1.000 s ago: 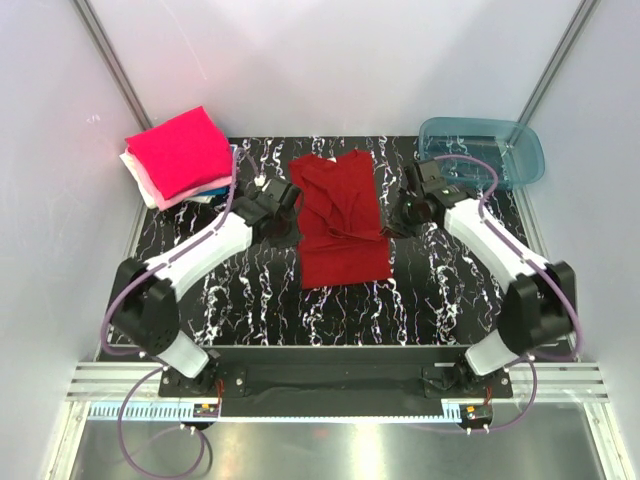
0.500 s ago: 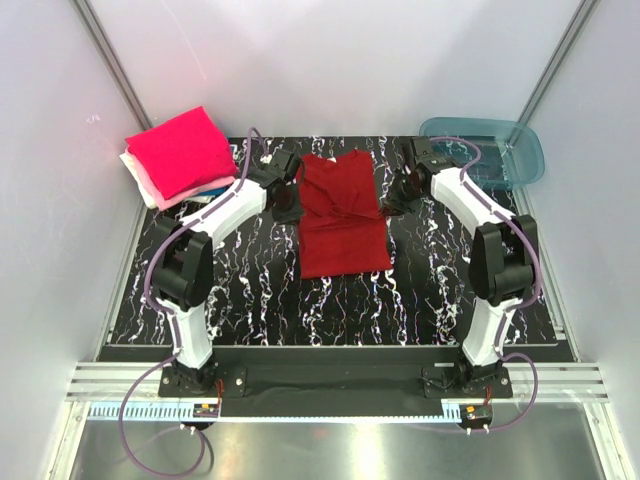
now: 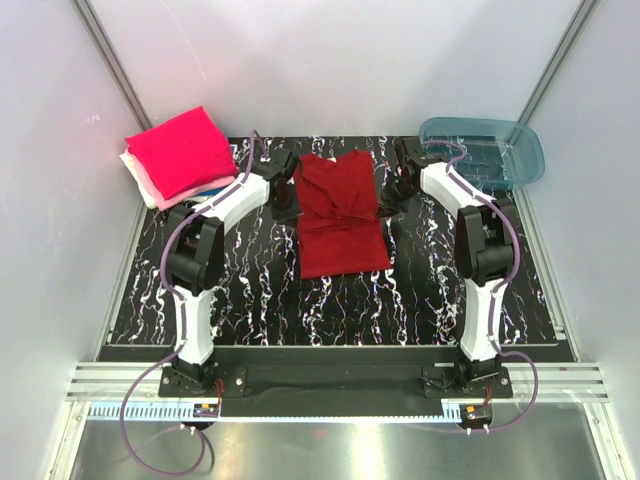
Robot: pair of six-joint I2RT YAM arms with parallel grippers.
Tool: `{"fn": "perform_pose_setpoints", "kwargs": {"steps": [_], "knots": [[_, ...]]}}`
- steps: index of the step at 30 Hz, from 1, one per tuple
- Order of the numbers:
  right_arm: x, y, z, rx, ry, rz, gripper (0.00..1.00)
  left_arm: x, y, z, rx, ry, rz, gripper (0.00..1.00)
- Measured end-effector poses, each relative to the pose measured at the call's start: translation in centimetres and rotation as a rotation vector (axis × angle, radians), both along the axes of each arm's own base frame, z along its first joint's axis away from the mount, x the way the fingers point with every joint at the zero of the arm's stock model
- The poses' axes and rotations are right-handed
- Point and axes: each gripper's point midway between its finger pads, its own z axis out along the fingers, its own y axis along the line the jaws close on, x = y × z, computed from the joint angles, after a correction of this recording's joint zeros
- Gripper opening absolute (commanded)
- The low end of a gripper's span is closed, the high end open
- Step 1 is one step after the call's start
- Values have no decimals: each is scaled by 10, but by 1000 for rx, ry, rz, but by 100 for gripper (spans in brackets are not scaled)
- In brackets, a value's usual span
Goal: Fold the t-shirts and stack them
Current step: Fold the tshirt
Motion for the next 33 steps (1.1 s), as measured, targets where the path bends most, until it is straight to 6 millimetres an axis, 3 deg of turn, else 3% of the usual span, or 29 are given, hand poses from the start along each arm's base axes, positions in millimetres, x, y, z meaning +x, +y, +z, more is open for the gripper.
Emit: {"fn": "perform_pose_setpoints", "kwargs": {"steps": [1, 2, 3, 4, 7, 8, 9, 13, 16, 21, 25, 28, 33], "knots": [[5, 0, -1, -1, 2, -1, 23, 3, 0, -3, 1, 8, 0, 11], [7, 0, -2, 0, 0, -3, 23, 7, -1, -5, 1, 9, 2, 11], [12, 0, -3, -4, -2, -1, 51, 10, 0, -9, 3, 19, 1, 28], [17, 0, -5, -2, 0, -10, 65, 15, 1, -12, 9, 23, -3, 34], [35, -3, -9, -6, 0, -14, 88, 34, 6, -20, 4, 40, 8, 56], [44, -3, -10, -3, -6, -17, 90, 42, 9, -21, -1, 37, 15, 59], [52, -4, -9, -2, -14, -14, 91, 47, 12, -23, -5, 40, 23, 76], [74, -11, 0, 16, -49, -16, 94, 55, 24, -13, -5, 30, 32, 99], [67, -21, 5, 15, -54, -26, 95, 54, 27, 5, -10, -3, 35, 99], [3, -38, 7, 13, -3, -40, 95, 19, 33, 45, -46, -90, 32, 99], [-50, -38, 6, 71, 10, -26, 92, -31, 32, 56, -84, -123, 24, 98], [-80, -36, -7, 105, 40, -14, 88, -65, 22, 41, -106, -110, 0, 97], [-119, -32, -41, 158, 126, -8, 78, -120, 2, -15, -129, 3, -44, 94]]}}
